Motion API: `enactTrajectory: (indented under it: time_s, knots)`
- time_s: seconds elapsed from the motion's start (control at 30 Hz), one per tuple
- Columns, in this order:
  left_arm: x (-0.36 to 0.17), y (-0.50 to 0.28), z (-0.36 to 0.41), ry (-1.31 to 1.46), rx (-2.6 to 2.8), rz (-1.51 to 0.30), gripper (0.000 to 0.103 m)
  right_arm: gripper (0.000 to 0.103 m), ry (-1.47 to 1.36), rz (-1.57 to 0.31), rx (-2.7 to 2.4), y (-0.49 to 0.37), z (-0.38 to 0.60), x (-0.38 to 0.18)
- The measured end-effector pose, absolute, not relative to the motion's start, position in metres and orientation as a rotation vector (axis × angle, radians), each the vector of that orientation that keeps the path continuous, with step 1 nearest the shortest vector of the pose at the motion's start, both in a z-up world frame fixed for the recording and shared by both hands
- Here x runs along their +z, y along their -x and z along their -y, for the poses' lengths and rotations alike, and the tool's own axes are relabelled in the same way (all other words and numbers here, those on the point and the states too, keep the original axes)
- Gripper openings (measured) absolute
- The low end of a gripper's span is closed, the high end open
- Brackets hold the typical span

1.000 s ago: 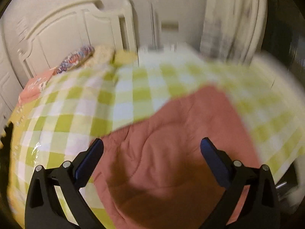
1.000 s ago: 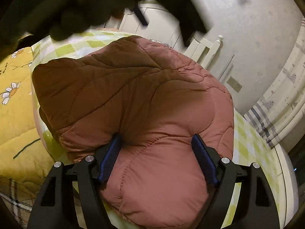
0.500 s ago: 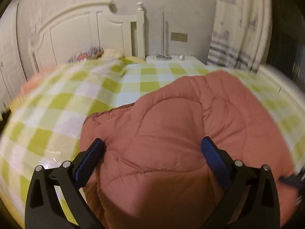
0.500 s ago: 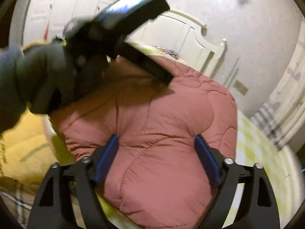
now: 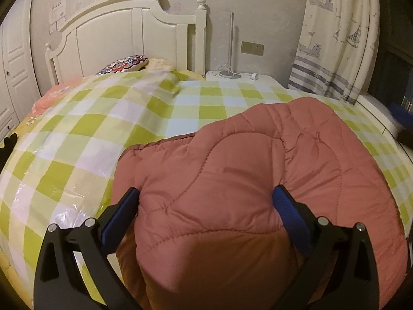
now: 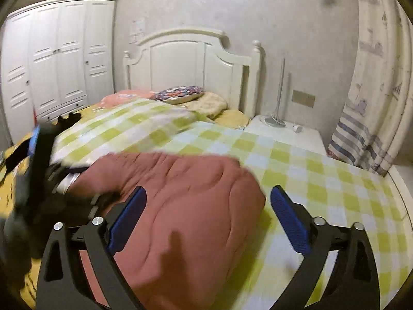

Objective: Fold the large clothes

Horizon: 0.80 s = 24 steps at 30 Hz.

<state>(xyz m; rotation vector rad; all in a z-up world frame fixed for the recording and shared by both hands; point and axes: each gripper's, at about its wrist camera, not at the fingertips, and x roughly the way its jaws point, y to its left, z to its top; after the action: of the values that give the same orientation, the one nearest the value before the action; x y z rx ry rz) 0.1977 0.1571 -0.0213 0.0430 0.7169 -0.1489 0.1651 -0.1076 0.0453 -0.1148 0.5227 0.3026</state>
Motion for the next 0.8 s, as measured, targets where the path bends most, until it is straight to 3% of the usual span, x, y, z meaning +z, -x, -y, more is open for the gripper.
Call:
enactTrajectory:
  time_s: [0.1, 0.23, 0.27, 0.33, 0.57, 0.8]
  knots:
    - [-0.022, -0.196, -0.155, -0.05, -0.14, -0.721, 0.101, 0.092, 0.161, -0.551, 0.25, -0.206, 0.094, 0.043]
    - [-0.023, -0.197, -0.152, -0.075, -0.12, -0.734, 0.101, 0.089, 0.352, -0.868, 0.254, -0.27, 0.055, -0.029]
    - [-0.025, -0.198, -0.151, -0.088, -0.107, -0.75, 0.101, 0.081, 0.296, -0.933, 0.312, -0.28, 0.059, -0.046]
    - [-0.026, -0.199, -0.151, -0.083, -0.108, -0.756, 0.101, 0.082, 0.135, -0.994, 0.359, -0.293, 0.079, -0.053]
    - [-0.027, -0.198, -0.15, -0.095, -0.117, -0.752, 0.101, 0.089, 0.149, -0.91, 0.262, -0.276, 0.089, -0.049]
    - [-0.027, -0.198, -0.153, -0.078, -0.12, -0.753, 0.101, 0.089, 0.295, -0.726, 0.154, -0.236, 0.064, 0.006]
